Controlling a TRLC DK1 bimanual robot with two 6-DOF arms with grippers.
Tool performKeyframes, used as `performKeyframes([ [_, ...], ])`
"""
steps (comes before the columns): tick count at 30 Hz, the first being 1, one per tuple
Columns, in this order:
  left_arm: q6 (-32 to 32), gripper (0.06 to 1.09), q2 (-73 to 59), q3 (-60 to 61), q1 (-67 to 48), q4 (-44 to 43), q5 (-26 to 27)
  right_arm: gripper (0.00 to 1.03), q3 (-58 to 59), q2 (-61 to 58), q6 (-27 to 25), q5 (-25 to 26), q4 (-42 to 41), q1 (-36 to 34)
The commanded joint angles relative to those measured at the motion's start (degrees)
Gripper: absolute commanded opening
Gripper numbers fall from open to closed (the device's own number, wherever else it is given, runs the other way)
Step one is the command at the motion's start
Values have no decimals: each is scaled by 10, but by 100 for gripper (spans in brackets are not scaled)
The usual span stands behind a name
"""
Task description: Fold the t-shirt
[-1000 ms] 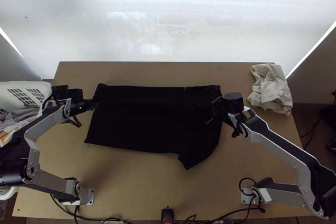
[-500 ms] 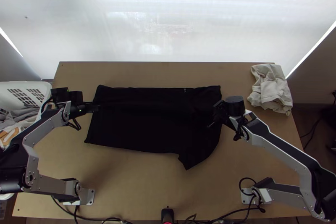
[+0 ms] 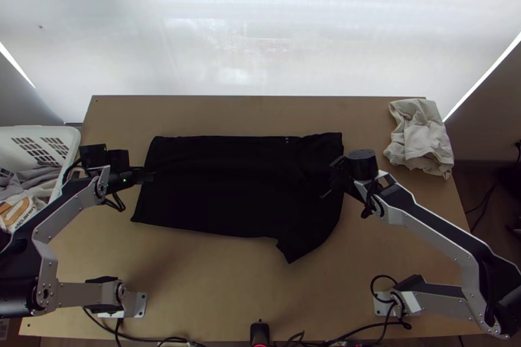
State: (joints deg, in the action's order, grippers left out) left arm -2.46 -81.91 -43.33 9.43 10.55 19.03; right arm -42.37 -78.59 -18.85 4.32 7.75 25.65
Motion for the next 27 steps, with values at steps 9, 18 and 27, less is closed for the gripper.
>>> performKeyframes([
  [9, -11, 81, -18, 10, 9, -12, -1, 99, -1, -1, -1, 0, 2, -5],
  [18, -119, 92, 108, -24, 72, 229, 0, 99, -59, 88, 0, -1, 91, -2],
  [27, -153, 91, 162, 43, 63, 331, 0, 99, -62, 153, 7, -1, 156, 31],
])
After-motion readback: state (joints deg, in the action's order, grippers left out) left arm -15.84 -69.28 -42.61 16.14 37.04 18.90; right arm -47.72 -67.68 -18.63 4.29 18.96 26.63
